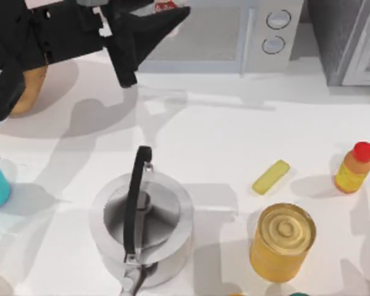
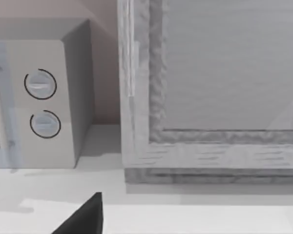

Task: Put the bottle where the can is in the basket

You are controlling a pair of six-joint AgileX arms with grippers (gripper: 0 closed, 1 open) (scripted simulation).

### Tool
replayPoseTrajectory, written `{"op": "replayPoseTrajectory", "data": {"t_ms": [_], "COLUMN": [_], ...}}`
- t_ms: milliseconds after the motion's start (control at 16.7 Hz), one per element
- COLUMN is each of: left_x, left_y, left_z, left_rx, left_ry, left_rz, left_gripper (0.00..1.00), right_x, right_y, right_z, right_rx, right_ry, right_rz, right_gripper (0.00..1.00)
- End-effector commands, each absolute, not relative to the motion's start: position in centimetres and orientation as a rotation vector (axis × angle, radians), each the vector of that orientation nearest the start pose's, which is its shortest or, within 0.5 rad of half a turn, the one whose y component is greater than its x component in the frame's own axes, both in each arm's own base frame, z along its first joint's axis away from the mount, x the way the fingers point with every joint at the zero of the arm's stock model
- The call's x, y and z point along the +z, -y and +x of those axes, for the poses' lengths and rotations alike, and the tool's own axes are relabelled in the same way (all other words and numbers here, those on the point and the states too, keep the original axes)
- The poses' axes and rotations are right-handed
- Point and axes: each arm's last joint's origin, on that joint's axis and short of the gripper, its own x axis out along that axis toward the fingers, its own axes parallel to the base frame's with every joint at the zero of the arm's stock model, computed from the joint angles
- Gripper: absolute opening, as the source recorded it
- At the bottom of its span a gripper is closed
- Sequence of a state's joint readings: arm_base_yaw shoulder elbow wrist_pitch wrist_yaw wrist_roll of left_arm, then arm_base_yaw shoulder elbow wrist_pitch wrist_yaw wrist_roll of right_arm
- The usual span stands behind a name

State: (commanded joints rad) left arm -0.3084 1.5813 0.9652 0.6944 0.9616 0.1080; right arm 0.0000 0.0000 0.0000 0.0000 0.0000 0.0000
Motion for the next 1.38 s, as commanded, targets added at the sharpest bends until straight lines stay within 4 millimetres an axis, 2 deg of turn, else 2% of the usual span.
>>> {"op": "replayPoseTrajectory", "data": {"t_ms": [360, 660, 1080, 1380], "left_x": [24.7, 20.8, 13.3, 6.1], "left_y": [15.2, 17.0, 18.7, 18.1], "left_z": [36.1, 38.3, 40.3, 40.6], "left_rx": [-1.377, -1.466, -1.567, -1.589], "left_ry": [0.182, 0.190, 0.153, 0.077], "left_rz": [0.106, 0.104, 0.082, 0.043], "left_gripper": [0.00, 0.00, 0.00, 0.00], "right_x": [16.0, 16.0, 16.0, 16.0], "right_y": [0.1, 0.1, 0.1, 0.1], "right_z": [10.6, 10.6, 10.6, 10.6], "right_rx": [0.000, 0.000, 0.000, 0.000], "right_ry": [0.000, 0.000, 0.000, 0.000], "right_rz": [0.000, 0.000, 0.000, 0.000], "right_gripper": [1.00, 1.00, 1.00, 1.00]}}
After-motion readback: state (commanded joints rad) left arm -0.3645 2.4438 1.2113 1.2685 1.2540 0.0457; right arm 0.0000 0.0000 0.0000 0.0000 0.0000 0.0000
